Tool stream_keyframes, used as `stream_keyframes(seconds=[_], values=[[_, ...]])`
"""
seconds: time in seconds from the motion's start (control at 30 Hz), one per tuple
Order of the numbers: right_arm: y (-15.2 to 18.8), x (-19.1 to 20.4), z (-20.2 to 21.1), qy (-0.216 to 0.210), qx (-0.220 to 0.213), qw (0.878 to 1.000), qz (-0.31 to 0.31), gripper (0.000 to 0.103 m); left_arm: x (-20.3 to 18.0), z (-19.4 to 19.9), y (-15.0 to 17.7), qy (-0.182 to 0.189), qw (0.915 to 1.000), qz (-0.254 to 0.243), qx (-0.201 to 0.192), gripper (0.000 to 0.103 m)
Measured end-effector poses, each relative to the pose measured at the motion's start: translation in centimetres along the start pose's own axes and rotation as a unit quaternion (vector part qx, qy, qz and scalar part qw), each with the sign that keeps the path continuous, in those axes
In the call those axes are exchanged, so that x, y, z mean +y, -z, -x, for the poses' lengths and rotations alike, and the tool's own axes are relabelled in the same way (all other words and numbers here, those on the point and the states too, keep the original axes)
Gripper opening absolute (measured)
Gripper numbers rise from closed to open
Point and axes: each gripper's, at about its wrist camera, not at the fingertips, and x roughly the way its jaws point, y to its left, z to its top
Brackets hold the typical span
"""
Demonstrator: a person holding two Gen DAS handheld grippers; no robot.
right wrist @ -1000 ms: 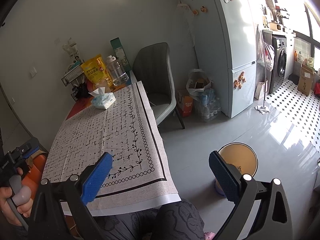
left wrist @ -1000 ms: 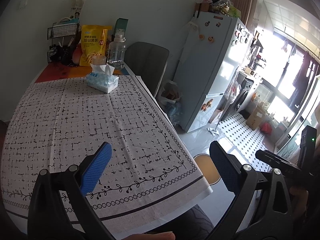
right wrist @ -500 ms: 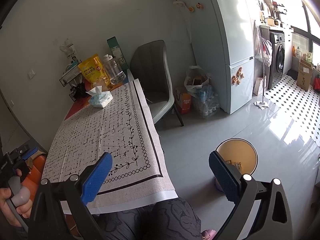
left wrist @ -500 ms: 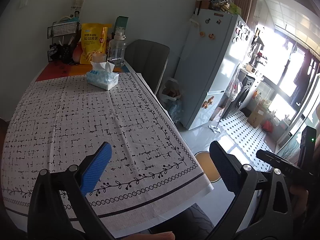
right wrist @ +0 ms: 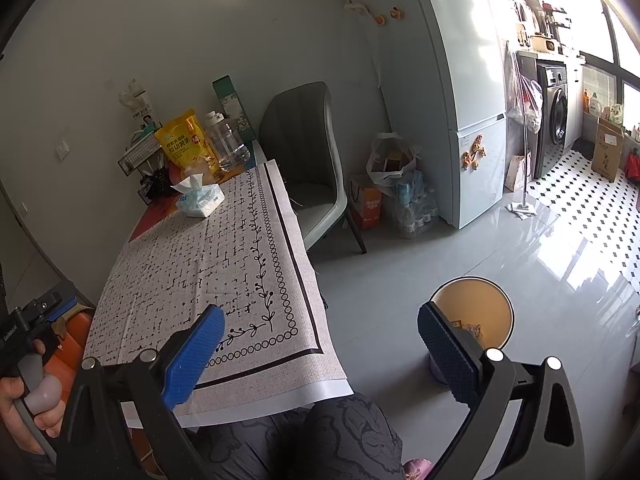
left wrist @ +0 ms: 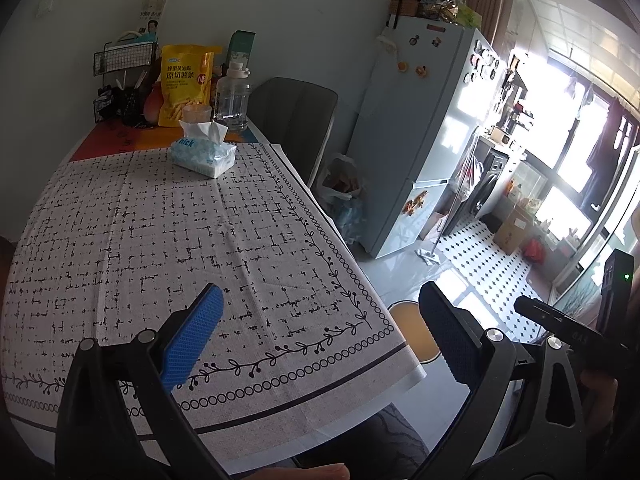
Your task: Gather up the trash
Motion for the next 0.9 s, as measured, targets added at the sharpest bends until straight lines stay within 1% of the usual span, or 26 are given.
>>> stream_keyframes(seconds=[0.47, 0.67, 0.9], values=[[0.1, -0.3, -1.1, 0.002, 0.010, 1.000, -0.004, 0.095, 0.2, -1.0, 0.2, 0.001, 1.0000, 0.002, 0.004, 0.097], [0.3, -0.5, -2.1, 0.010, 0.019, 1.000, -0.011, 0.095, 0.7, -2.4, -0.1, 0.002, 0.9999, 0.003, 0.016, 0.097], [0.2, 0.2, -4.0, 0.022, 0.036, 0.999, -0.001, 0.095, 2.6, -4.8, -0.3, 0.007, 0.9993, 0.024, 0.029, 0.097]])
